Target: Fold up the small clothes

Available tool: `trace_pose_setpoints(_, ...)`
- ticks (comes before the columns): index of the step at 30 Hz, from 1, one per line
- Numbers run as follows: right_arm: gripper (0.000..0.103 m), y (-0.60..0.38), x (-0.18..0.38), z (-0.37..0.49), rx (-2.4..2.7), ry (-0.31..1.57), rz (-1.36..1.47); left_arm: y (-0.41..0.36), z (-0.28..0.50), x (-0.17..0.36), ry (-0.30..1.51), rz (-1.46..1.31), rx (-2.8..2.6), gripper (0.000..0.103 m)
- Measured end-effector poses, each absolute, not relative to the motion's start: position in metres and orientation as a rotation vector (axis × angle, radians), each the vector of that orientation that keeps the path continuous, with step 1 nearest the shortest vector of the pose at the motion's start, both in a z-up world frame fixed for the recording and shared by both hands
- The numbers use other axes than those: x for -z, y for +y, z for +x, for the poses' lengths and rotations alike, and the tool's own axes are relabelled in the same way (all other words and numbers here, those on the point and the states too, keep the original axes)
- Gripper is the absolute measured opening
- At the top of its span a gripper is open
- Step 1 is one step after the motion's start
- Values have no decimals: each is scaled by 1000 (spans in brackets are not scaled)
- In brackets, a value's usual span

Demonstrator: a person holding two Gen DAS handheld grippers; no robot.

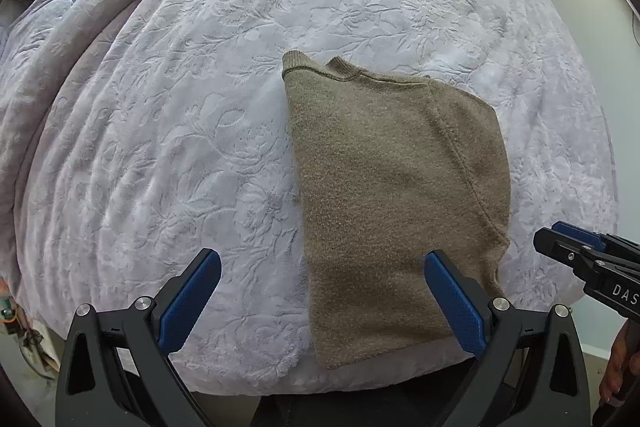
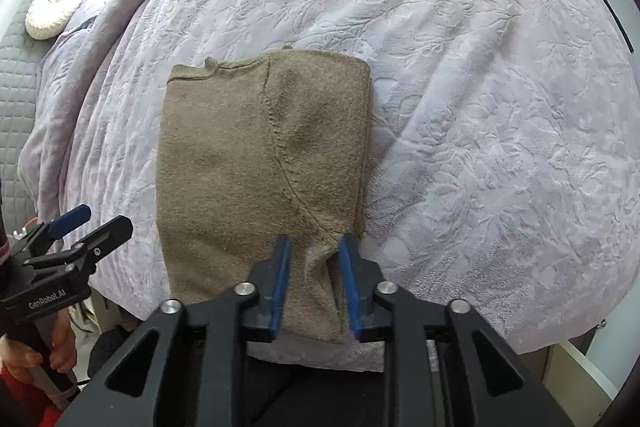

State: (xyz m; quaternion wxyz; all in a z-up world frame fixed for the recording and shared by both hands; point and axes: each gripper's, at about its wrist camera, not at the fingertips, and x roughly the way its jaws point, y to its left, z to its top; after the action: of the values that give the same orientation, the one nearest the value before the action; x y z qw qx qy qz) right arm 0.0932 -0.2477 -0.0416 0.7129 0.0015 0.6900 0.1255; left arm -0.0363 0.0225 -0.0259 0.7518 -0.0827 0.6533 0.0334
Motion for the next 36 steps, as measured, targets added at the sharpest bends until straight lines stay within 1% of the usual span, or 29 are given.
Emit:
trace_pose_setpoints(1,59,-244,40,94,-274,1521,-1,22,-36,26,1428,-180,-74,102)
trace_pose_setpoints(2,64,-239,38,95,-270,1513,-7,22,-35,26,1430,-177,-76,102)
trace_pose_setpoints(3,66,-236,36,96,-267,1506,-12,22,-35,27,1433,-175,-79,102)
trace_pose_setpoints(5,75,-230,33,98,-263,1499,-19,22,-34,28,1439,-175,-82,102)
trace_pose_setpoints(7,79,-225,32,99,-263,1495,-28,22,-34,29,1445,-180,-89,102)
trace_pose_setpoints(10,80,-220,31,99,-248,1486,-55,22,-34,28,1449,-193,-98,102)
trace_pose_setpoints(13,87,-216,31,99,-228,1474,-93,23,-34,27,1452,-198,-106,102)
trace_pose_setpoints(22,87,-210,30,98,-172,1439,-180,26,-35,29,1467,-179,-125,102)
trace_pose_setpoints(36,87,-207,33,98,-158,1451,-182,25,-36,29,1467,-171,-126,102)
